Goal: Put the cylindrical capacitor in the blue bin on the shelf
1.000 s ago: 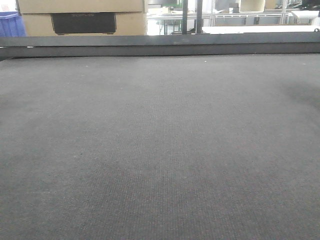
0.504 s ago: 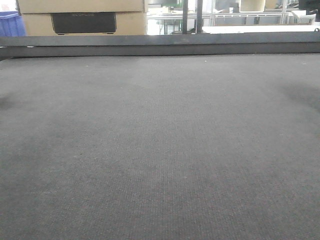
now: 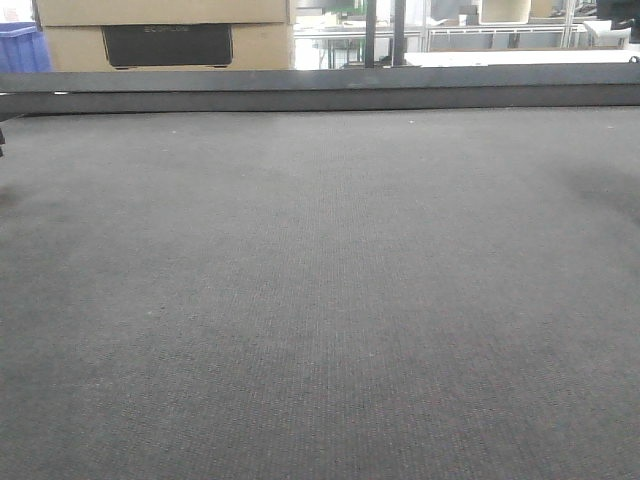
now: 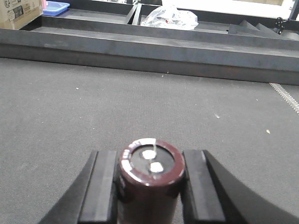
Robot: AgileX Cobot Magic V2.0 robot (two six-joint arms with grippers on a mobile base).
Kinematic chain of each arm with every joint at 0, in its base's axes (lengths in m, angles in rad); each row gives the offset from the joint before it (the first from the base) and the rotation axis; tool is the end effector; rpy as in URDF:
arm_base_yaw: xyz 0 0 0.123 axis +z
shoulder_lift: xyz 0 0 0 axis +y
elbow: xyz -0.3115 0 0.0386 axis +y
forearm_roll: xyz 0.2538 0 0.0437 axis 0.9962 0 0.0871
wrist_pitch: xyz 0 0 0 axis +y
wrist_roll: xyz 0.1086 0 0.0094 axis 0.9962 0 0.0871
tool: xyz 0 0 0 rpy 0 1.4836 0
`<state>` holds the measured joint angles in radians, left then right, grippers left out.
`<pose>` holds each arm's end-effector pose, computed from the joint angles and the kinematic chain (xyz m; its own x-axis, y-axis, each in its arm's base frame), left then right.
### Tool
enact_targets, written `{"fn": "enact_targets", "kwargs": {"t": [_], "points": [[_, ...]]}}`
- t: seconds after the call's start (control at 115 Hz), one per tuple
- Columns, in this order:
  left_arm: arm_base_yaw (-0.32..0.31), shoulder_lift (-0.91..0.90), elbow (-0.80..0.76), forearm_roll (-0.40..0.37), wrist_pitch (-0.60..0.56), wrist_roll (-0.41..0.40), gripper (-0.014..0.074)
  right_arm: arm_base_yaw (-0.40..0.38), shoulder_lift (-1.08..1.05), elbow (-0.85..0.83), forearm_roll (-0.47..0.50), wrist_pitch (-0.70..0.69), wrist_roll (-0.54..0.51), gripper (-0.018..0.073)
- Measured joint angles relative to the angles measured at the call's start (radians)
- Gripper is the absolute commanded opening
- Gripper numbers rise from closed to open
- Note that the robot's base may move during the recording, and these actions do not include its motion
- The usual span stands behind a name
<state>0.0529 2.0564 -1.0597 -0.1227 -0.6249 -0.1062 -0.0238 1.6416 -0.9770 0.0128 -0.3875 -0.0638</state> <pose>0.4572 0.0320 0.1601 -0.2530 -0.2176 -0.9427 -0.1767 0.9684 -0.1761 0.3942 -0.0099 0.2882 -0.1900 -0.0474 -0.9806 0.0187 0.9985 -0.0519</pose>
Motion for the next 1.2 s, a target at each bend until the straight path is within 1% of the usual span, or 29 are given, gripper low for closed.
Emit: {"fn": "enact_targets", "kwargs": {"t": [0.191,0.278,0.287,0.313,0.322,0.348,0.356,0.365,0.374,0.383,0.409,0.417,0.443,0.452,0.478,0.487,0.496,0.556,0.582,0.678,0.756,0.843,0.921,0.982,0.991,1.034,1.078,1.156,1.2], "points": [[0.006,0.037,-0.053,0.000,0.038,0.000,0.0597,0.000,0.000,0.000,0.000,0.000,0.000,-0.0162],[0.006,0.039,-0.056,0.011,0.044,0.000,0.0549,0.000,0.000,0.000,0.000,0.000,0.000,-0.0162],[0.006,0.039,-0.056,0.014,0.046,0.000,0.0523,0.000,0.000,0.000,0.000,0.000,0.000,-0.0162],[0.006,0.039,-0.056,0.016,0.046,0.000,0.0502,0.000,0.000,0.000,0.000,0.000,0.000,-0.0162],[0.006,0.039,-0.056,0.018,0.046,0.000,0.0466,0.000,0.000,0.000,0.000,0.000,0.000,-0.0162],[0.006,0.039,-0.056,0.018,0.046,0.000,0.0440,0.000,0.000,0.000,0.000,0.000,0.000,-0.0162],[0.006,0.039,-0.056,0.018,0.048,0.000,0.0397,0.000,0.000,0.000,0.000,0.000,0.000,-0.0162],[0.006,0.039,-0.056,0.018,0.048,0.000,0.0397,0.000,0.000,0.000,0.000,0.000,0.000,-0.0162],[0.006,0.039,-0.056,0.018,0.048,0.000,0.0366,0.000,0.000,0.000,0.000,0.000,0.000,-0.0162],[0.006,0.039,-0.056,0.018,0.050,0.000,0.0366,0.000,0.000,0.000,0.000,0.000,0.000,-0.0162],[0.006,0.039,-0.056,0.020,0.052,0.000,0.0284,0.000,0.000,0.000,0.000,0.000,0.000,-0.0162],[0.006,0.039,-0.056,0.020,0.052,0.000,0.0284,0.000,-0.002,0.000,0.000,0.000,0.000,-0.0162],[0.006,0.039,-0.056,0.020,0.054,0.000,0.0200,0.000,-0.002,0.000,0.000,0.000,0.000,-0.0162],[0.006,0.039,-0.056,0.022,0.055,0.000,0.0200,0.000,-0.002,0.000,0.000,0.000,0.000,-0.0162],[0.006,0.039,-0.056,0.027,0.057,0.000,0.0114,0.000,-0.004,0.000,0.000,0.000,0.000,-0.0162],[0.006,0.039,-0.056,0.030,0.057,0.000,0.0114,0.000,-0.006,0.000,0.000,0.000,0.000,-0.0162],[0.006,0.039,-0.056,0.030,0.059,0.000,0.0080,0.000,-0.006,0.000,0.000,0.001,0.000,-0.0162],[0.006,0.039,-0.058,0.051,0.063,0.000,-0.0042,0.000,-0.013,0.000,0.000,0.007,0.000,-0.0162],[0.006,0.034,-0.058,0.070,0.074,0.000,-0.0109,0.000,-0.021,0.000,0.000,0.011,0.000,-0.0162],[0.006,0.002,-0.058,0.123,0.134,0.000,-0.0111,0.000,-0.046,0.000,0.004,0.047,0.000,-0.0162],[0.006,-0.065,-0.058,0.170,0.217,0.000,-0.0111,0.000,-0.084,0.000,0.004,0.113,0.000,-0.0162],[0.000,-0.156,-0.058,0.195,0.306,0.000,-0.0111,0.000,-0.136,0.000,0.006,0.216,0.000,-0.0162],[-0.005,-0.246,-0.058,0.201,0.393,0.000,-0.0111,0.000,-0.188,0.000,0.006,0.301,0.000,-0.0162],[-0.014,-0.344,-0.058,0.204,0.499,0.000,-0.0111,0.006,-0.245,0.000,0.007,0.388,0.000,-0.0162],[-0.014,-0.344,-0.058,0.204,0.499,0.000,-0.0111,0.006,-0.245,0.000,0.007,0.388,0.000,-0.0162],[-0.023,-0.422,-0.058,0.204,0.602,0.000,-0.0111,0.015,-0.288,0.000,0.007,0.439,0.000,-0.0162],[-0.030,-0.469,-0.058,0.204,0.667,0.000,-0.0111,0.026,-0.326,0.000,0.007,0.480,0.000,-0.0162],[-0.062,-0.565,-0.058,0.204,0.810,0.000,-0.0111,0.053,-0.403,0.000,0.007,0.578,0.000,-0.0162],[-0.083,-0.613,-0.058,0.204,0.858,0.000,-0.0111,0.069,-0.435,0.000,0.012,0.628,0.000,-0.0162]]}}
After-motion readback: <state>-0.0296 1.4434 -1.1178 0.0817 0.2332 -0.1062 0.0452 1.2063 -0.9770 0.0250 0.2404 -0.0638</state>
